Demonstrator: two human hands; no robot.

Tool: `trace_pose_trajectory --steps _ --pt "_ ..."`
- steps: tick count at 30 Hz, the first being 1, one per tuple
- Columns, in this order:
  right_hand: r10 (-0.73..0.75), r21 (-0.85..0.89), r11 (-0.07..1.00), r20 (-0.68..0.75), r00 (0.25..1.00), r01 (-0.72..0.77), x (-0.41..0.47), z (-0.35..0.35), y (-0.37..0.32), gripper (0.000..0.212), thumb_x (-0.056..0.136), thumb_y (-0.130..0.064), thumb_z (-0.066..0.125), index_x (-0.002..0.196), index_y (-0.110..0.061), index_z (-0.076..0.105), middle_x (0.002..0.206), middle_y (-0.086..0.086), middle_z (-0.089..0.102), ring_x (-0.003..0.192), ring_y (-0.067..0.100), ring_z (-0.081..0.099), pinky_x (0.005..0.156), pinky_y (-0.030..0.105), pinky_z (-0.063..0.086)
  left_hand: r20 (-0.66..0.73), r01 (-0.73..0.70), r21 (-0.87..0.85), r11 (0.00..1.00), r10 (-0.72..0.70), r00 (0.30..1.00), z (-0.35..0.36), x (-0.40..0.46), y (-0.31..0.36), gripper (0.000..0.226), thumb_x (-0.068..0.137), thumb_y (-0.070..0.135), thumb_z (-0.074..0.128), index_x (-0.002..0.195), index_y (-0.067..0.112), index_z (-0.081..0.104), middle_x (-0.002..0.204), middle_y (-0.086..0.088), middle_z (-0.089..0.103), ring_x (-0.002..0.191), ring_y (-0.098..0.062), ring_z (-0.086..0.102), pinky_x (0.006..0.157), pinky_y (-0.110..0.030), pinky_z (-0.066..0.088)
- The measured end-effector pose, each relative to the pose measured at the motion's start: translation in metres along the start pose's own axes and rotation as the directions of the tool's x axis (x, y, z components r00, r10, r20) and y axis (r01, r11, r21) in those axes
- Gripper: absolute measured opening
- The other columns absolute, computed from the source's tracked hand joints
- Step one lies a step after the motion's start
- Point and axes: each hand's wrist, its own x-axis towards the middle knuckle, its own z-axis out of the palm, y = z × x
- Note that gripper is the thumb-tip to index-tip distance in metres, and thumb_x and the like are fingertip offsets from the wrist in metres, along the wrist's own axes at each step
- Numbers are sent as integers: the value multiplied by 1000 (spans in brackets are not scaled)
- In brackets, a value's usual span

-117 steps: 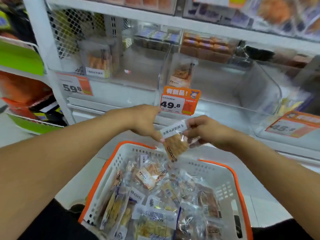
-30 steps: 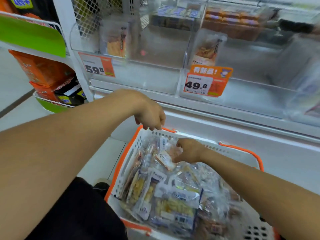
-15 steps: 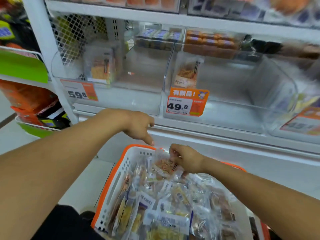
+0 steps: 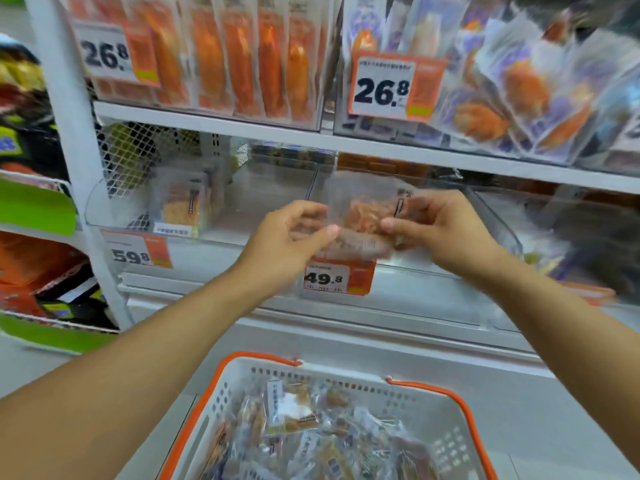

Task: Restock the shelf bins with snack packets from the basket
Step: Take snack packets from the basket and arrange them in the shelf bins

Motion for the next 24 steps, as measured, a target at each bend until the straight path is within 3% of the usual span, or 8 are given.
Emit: trace_pose_trajectory --steps 2,5,7,11,14,19,21,24 --pt "-130 -82 990 -198 972 115 20 -9 11 7 84 -8 77 91 -9 76 86 6 77 81 20 74 75 41 61 -151 25 44 999 -18 988 -7 5 -1 28 90 31 69 117 24 63 104 9 66 98 -10 64 82 -34 56" --pt "-220 -319 936 -199 955 149 46 -8 31 7 80 -17 81 84 -15 75 82 -6 74 76 6 69 70 23 55 -190 102 33 994 -94 977 -18 6 -6 17 92 24 67 109 21 65 101 5 65 99 -18 65 84 -39 57" --pt "-46 -367 930 -114 992 1 62 7 45 11 79 -19 82 77 -22 71 74 -9 70 66 -3 64 61 14 47 -139 147 36 988 -141 980 -22 5 -8 9 93 20 65 102 21 66 98 1 66 97 -22 67 72 -33 57" --pt "376 -210 904 -21 927 -371 96 39 78 11 83 -14 78 88 -12 68 94 8 72 73 15 70 56 22 57 -49 169 121 978 -164 985 -28 5 -15 8 94 18 63 100 22 67 95 -3 72 88 -17 70 65 -26 57" --pt "432 -197 880 -44 901 -431 117 51 93 29 79 -14 81 104 -6 68 97 9 70 72 19 69 55 21 57 1 173 155 973 -176 984 -31 6 -18 7 95 18 63 101 20 67 89 -1 72 84 -17 70 62 -24 55" --pt "418 -224 866 -164 894 -446 142 59 102 46 66 -21 91 102 -8 67 104 12 72 87 29 73 80 42 62 112 131 286 949 -169 979 -36 6 -33 3 93 24 66 94 26 68 84 3 70 79 -13 69 67 -29 56" --pt "409 -237 862 -199 891 -449 147 59 107 59 62 -23 94 111 -6 66 107 13 72 90 30 72 80 42 61 177 78 379 922 -155 972 -37 4 -38 3 92 26 67 95 27 68 86 6 67 73 -6 64 66 -22 53" --pt "403 -260 854 -215 890 -450 147 59 112 53 61 -26 95 100 -11 62 101 10 71 87 29 72 77 42 62 286 -49 567 823 -141 948 -37 0 -46 5 91 29 68 95 27 68 85 12 65 70 2 60 66 -14 47"
